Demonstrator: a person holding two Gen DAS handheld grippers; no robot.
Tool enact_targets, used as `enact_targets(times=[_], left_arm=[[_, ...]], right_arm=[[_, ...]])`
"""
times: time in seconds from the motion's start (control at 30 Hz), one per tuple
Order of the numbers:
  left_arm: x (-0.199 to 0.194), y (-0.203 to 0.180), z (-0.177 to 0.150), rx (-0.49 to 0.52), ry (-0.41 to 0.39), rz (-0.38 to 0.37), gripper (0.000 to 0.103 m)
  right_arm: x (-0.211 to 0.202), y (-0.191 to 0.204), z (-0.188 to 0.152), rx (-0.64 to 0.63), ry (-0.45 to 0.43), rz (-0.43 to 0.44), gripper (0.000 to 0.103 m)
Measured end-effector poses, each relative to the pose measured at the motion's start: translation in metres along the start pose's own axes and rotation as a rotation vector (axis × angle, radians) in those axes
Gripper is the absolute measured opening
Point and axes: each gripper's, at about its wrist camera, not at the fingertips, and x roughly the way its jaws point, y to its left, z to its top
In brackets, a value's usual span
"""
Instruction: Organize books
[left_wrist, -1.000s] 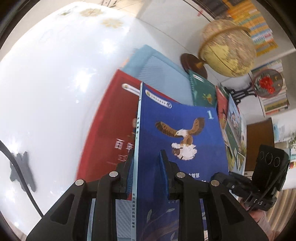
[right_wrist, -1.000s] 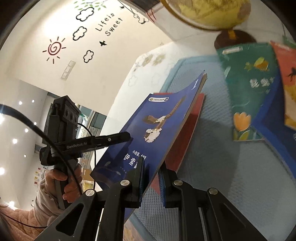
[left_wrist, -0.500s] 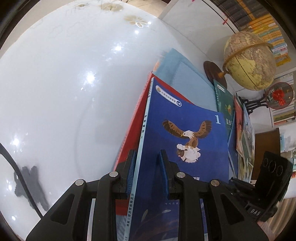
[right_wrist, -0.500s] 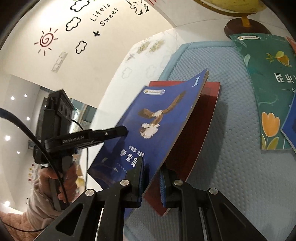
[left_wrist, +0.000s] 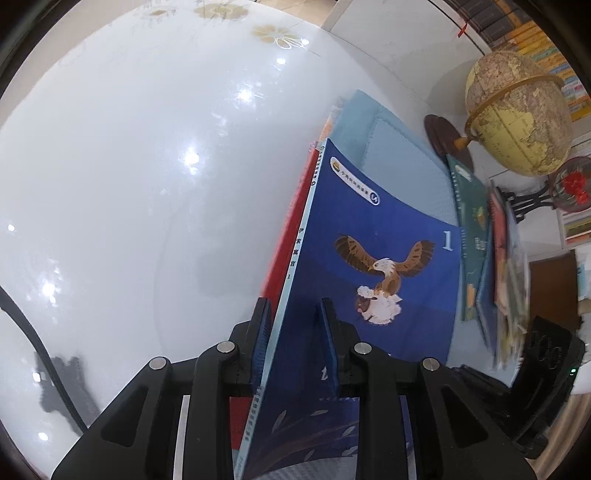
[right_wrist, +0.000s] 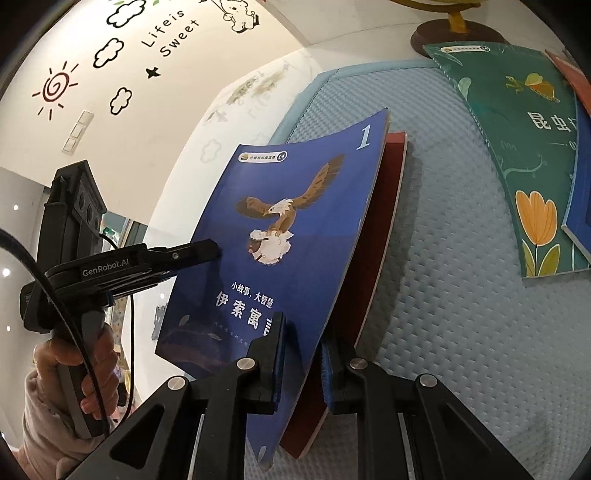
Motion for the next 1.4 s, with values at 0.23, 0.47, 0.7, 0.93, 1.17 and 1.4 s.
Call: enact_targets(times=[0.23, 0.47, 0.7, 0.93, 1.17, 1.4], left_arm=[[0.001, -0.002, -0.001, 0.019, 0.011, 0.142, 0.034], [0.001, -0.023, -0.002, 0.040, 0.020, 0.181, 0.036], [-0.007, -0.064, 0.001, 0.105, -0.022, 0.204, 0.036], [-0.013, -0.130, 0.014, 0.190, -0.085, 0.158, 0.036], [0.022, -0.233, 0.024, 0.347, -0.061, 0.068, 0.036], [0.064, -0.329, 0.013, 0.492, -0.022, -0.023, 0.036]], right_arm=[[0.001, 0.002, 0.004, 0.023, 0.018, -0.022, 0.023], [-0.027, -0.012, 0.006, 0.027, -0.013, -0.139, 0.063], [-0.077, -0.047, 0.005, 0.050, -0.087, -0.197, 0.063], [-0.144, -0.087, 0.000, 0.097, -0.224, -0.220, 0.063], [-0.208, -0.148, -0.001, 0.186, -0.318, -0.303, 0.063], [-0.268, -0.215, 0.000, 0.297, -0.422, -0.356, 0.063]])
